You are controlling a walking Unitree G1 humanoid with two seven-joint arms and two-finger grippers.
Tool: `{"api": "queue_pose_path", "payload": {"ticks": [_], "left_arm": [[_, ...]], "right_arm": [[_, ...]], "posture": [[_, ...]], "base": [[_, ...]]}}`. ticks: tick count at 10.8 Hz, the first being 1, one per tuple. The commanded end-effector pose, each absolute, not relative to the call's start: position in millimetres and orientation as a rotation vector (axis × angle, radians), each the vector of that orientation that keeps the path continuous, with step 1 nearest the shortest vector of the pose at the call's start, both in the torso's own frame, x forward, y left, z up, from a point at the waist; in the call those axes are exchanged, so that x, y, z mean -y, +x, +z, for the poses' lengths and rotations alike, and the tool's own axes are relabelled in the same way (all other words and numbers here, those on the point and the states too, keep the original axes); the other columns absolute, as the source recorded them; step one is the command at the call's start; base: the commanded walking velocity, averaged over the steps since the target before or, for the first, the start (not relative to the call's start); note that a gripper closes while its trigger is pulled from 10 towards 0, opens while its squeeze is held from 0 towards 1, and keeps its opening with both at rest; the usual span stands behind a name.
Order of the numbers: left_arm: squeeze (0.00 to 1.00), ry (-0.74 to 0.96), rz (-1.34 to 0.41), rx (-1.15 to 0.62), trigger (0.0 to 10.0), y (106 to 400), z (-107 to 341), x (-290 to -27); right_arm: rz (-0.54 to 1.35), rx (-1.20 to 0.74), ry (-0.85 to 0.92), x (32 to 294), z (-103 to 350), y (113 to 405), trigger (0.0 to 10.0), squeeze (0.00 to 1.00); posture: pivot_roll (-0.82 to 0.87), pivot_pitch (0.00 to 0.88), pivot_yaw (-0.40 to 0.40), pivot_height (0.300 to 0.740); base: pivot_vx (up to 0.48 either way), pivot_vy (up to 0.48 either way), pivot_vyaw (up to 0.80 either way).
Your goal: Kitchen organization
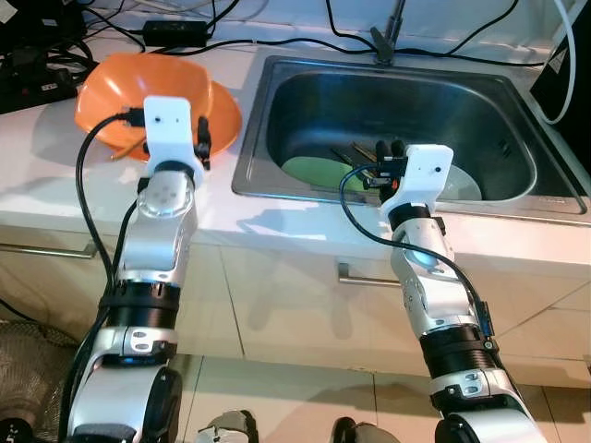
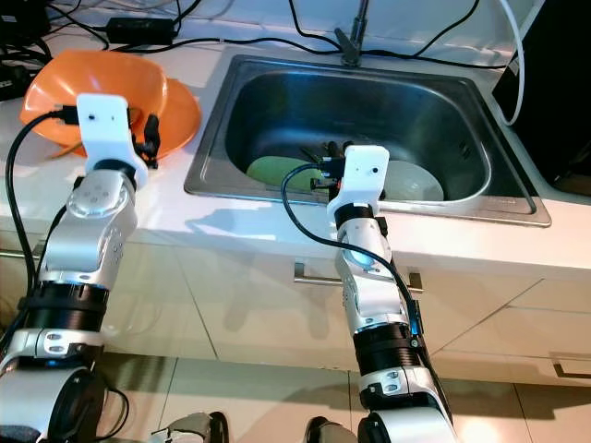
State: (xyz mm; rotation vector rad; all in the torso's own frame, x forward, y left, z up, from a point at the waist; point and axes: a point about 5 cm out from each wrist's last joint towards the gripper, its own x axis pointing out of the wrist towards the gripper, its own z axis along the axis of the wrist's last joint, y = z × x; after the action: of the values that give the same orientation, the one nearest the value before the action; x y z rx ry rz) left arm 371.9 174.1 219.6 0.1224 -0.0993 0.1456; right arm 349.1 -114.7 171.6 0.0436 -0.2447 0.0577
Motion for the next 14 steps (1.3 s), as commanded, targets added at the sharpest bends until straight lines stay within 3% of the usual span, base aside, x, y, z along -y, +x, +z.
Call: {"api": "queue_pose_path", "payload": {"ticks": [1, 7, 9, 10, 12, 14], "left_arm": [[0.0, 0.115, 0.116, 0.153, 10.0, 373, 234, -168], [0.0, 0.172, -0.053, 0.428, 10.0, 364, 286, -139], [0.0, 0.183, 0.128, 0.496, 10.0, 357, 295, -168], [0.0, 0.178, 0.135, 0.475, 10.0, 357, 292, -179], [0.0, 0.176, -0.028, 0.429, 10.0, 351, 277, -217], [0.0, 0.239, 0.027, 0.421, 10.0, 340, 278, -252]], "right_arm": [[0.037, 0.262, 0.054, 119, 177, 351, 10.0, 0.0], [0.024, 0.268, 0.06, 120, 178, 352, 10.0, 0.0], [0.027, 0.271, 0.068, 118, 178, 351, 10.0, 0.0], [0.028, 0.27, 0.069, 118, 177, 351, 10.0, 0.0], [0.032, 0.271, 0.072, 117, 176, 351, 10.0, 0.0], [0.027, 0.273, 0.077, 118, 176, 350, 10.0, 0.0]], "posture": [[0.09, 0.093, -0.028, 0.74], [0.09, 0.093, -0.027, 0.74], [0.1, 0.096, -0.027, 0.74], [0.11, 0.096, -0.027, 0.74], [0.11, 0.096, -0.026, 0.74], [0.11, 0.101, -0.027, 0.74]], "base": [[0.0, 0.0, 0.0], [0.0, 0.0, 0.0], [0.0, 0.0, 0.0], [0.0, 0.0, 0.0], [0.0, 0.0, 0.0], [0.0, 0.0, 0.0]]}}
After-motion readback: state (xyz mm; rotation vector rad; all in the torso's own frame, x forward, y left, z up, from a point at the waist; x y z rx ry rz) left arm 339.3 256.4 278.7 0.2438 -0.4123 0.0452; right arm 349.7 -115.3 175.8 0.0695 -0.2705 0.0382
